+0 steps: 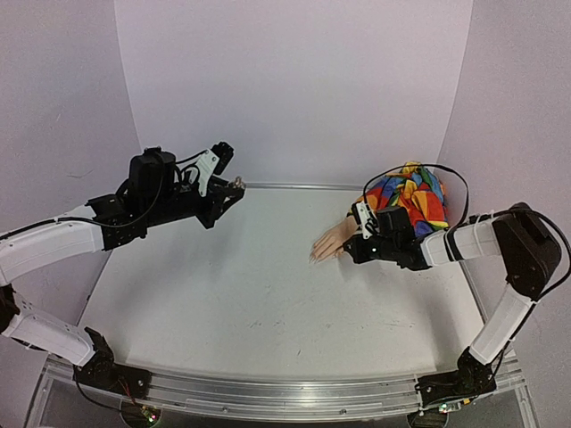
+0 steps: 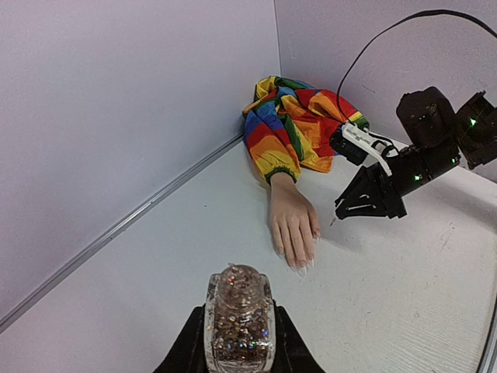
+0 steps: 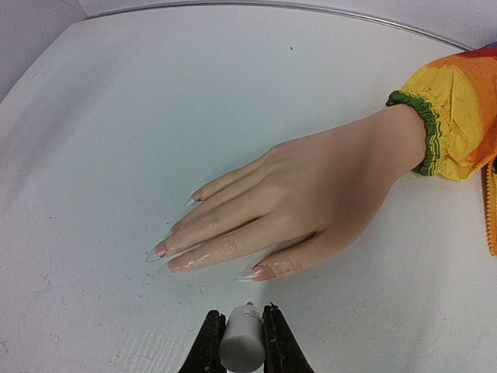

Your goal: Paint the nails

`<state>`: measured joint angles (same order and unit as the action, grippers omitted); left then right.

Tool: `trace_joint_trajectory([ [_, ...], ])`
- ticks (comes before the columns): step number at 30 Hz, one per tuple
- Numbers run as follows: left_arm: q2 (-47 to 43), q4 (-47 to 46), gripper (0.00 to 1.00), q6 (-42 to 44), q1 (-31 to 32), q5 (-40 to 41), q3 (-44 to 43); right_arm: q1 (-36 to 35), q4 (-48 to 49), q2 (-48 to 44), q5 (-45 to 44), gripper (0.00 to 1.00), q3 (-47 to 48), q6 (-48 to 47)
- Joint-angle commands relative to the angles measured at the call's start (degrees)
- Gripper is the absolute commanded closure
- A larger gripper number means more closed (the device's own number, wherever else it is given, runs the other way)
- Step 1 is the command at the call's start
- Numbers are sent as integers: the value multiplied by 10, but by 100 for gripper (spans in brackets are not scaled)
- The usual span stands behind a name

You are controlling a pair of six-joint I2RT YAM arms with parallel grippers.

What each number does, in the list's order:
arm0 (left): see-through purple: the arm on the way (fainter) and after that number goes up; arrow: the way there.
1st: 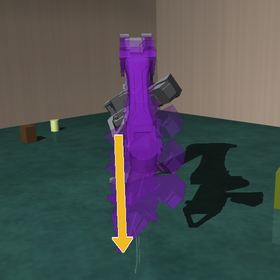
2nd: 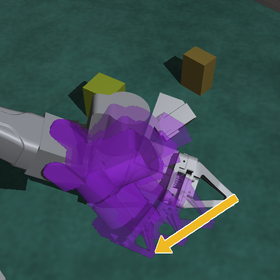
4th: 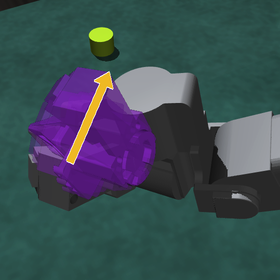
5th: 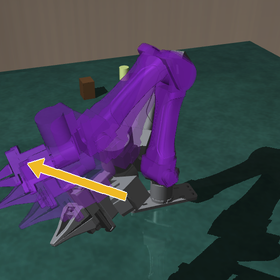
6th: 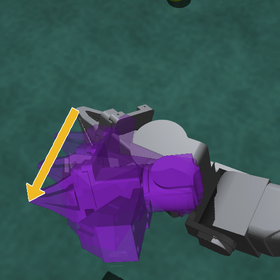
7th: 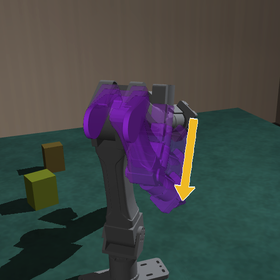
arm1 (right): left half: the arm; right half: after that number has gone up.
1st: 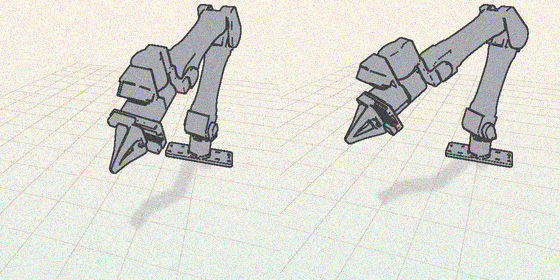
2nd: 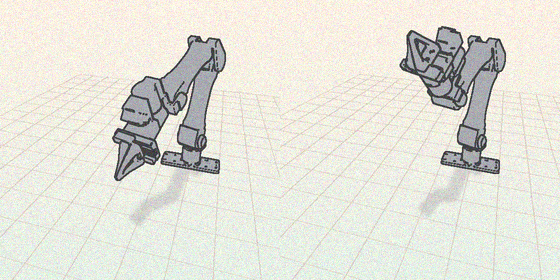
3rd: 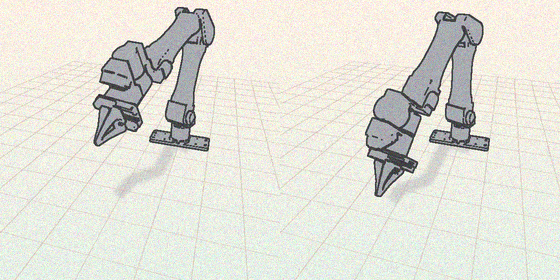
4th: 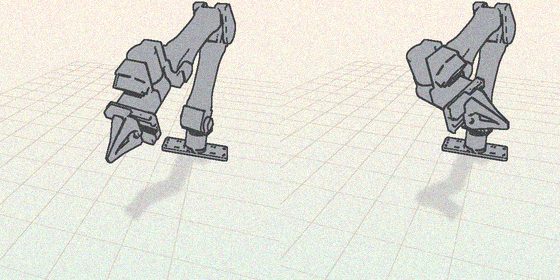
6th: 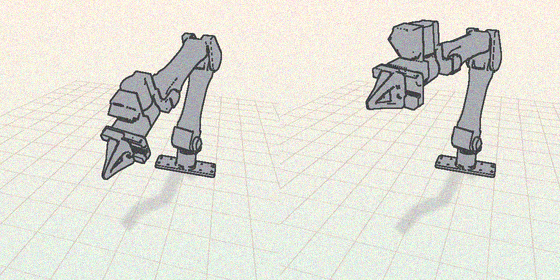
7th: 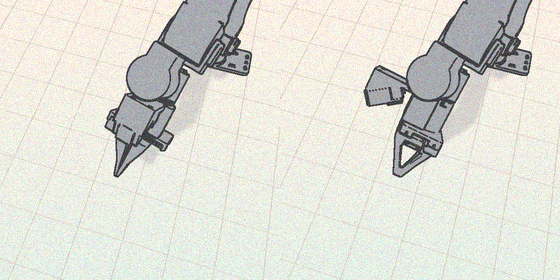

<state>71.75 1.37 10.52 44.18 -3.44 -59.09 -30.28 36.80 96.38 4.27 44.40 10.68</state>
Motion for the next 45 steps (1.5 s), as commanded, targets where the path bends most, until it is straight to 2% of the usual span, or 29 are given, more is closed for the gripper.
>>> trace_joint_trajectory([
  [1, 3, -38, 100, 1, -2, -5, -5, -2, 35, 16, -10, 100, 7, -3],
  [21, 15, -39, 100, -1, -3, -9, -9, -2, 67, 56, -9, 100, 15, 2],
  [29, 10, -34, 100, -7, -4, -1, -26, -2, 39, 32, -20, 100, 24, 8],
  [34, 7, -32, 100, 20, -5, -16, -44, -2, 33, 21, -26, 100, 25, 0],
  [45, -6, -44, 100, 34, -5, -11, -13, -3, 74, 32, -21, 100, 12, -1],
])
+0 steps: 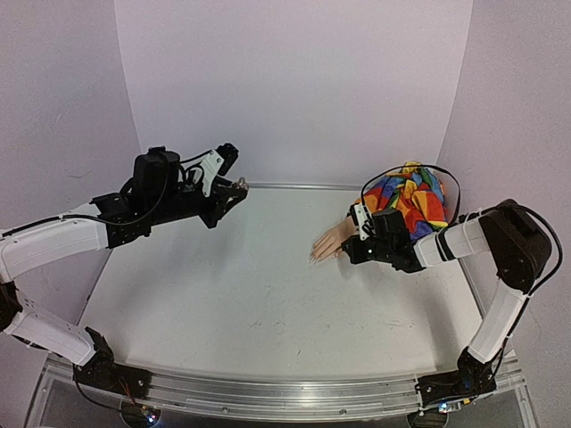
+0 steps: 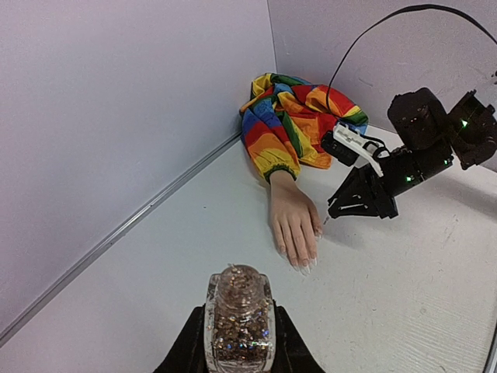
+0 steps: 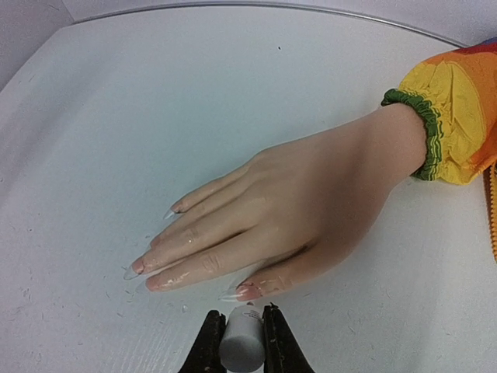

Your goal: Paint the nails

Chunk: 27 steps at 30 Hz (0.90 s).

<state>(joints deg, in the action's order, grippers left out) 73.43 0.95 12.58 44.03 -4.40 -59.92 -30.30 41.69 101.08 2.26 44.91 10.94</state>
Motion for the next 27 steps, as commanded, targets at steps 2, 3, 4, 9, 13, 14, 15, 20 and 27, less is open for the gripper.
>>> trace_joint_trajectory([
  [2, -23, -41, 100, 12, -4, 2, -5, -3, 25, -9, -3, 100, 9, -1],
  [3, -23, -41, 100, 12, -4, 3, -5, -4, 26, -6, -4, 100, 10, 0],
  [4, -24, -41, 100, 13, -4, 4, -5, -3, 27, -5, -3, 100, 9, -1],
  [9, -26, -42, 100, 15, -5, 4, -1, -4, 30, 0, 1, 100, 10, -1],
  [13, -26, -44, 100, 15, -6, 4, 1, -4, 30, 10, 2, 100, 16, -1],
  [14, -25, -43, 100, 15, -6, 4, 1, -4, 30, 11, 2, 100, 18, -1],
  [15, -24, -44, 100, 15, -6, 3, 1, -4, 30, 12, 2, 100, 18, -1],
  [20, -22, -44, 100, 13, -6, -1, 1, -4, 30, 16, 0, 100, 21, -1],
  [27, -21, -44, 100, 14, -7, -11, 1, -4, 31, 23, 6, 100, 25, -2],
])
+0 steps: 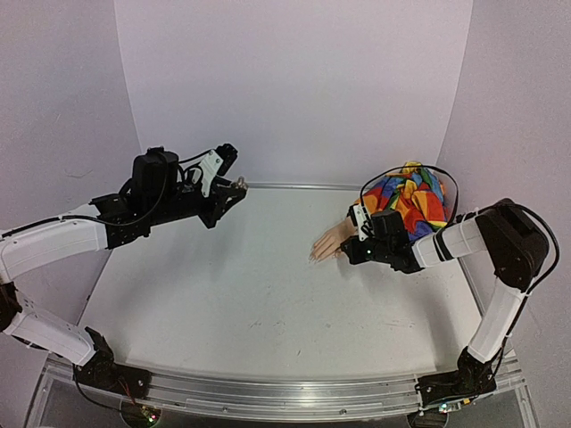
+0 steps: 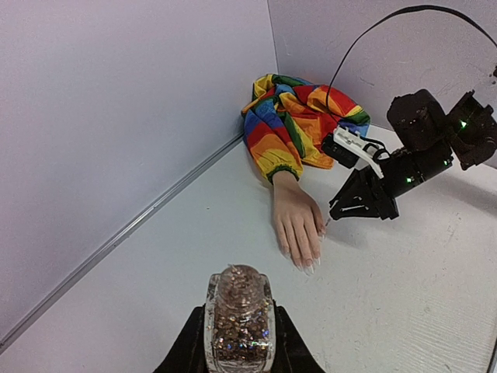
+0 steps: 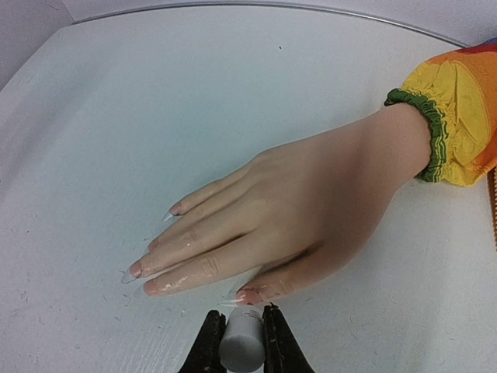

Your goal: Paint the nails

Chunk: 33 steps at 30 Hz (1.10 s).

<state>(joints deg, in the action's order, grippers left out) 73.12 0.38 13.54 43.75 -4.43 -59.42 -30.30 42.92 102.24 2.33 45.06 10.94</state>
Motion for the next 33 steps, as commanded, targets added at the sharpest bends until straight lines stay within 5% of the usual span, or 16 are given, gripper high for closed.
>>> trace_joint_trajectory([
  [1, -18, -38, 100, 4, -4, -12, -5, -4, 18, 13, 6, 100, 25, -2],
  [33, -18, -38, 100, 5, -7, -14, -3, -9, 21, 38, 16, 100, 41, -2],
])
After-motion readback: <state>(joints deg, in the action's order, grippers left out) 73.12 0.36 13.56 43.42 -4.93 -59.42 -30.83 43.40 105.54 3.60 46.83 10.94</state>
